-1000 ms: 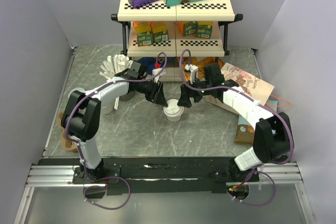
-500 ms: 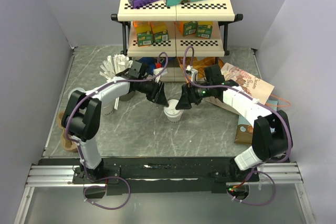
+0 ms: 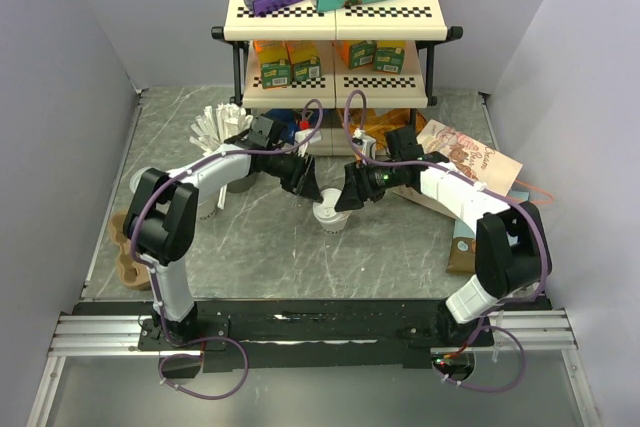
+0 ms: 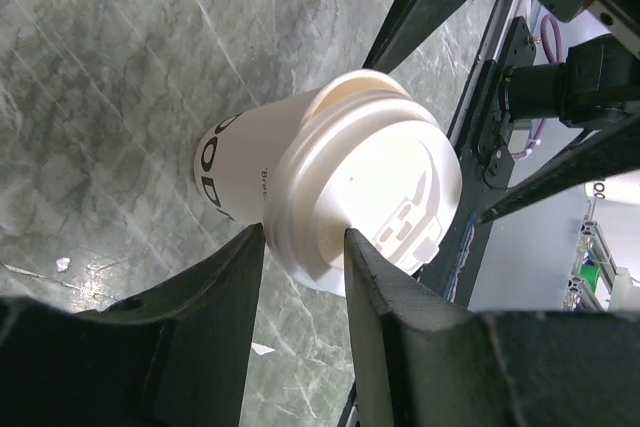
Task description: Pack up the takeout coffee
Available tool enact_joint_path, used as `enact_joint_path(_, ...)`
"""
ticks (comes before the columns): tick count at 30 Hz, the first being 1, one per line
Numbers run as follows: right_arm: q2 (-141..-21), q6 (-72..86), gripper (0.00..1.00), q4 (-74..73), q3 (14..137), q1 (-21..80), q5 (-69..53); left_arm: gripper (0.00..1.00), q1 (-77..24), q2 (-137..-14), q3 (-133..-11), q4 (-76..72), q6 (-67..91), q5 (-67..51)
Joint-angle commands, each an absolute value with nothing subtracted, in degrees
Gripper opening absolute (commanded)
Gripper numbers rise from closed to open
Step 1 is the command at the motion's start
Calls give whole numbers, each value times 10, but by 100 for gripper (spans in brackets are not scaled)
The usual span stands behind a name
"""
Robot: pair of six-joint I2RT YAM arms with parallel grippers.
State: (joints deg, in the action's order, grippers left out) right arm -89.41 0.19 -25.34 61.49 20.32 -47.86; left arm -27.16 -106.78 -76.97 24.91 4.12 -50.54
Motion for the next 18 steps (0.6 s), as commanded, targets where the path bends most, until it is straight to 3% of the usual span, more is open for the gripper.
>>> enact_joint_path(1, -908, 24, 83, -249, 630, 209, -494, 43, -275, -1069, -798, 247, 42, -514)
enact_joint_path(18, -936, 63, 66, -240, 650, 210, -494, 46, -277, -1059, -806, 250, 45, -521)
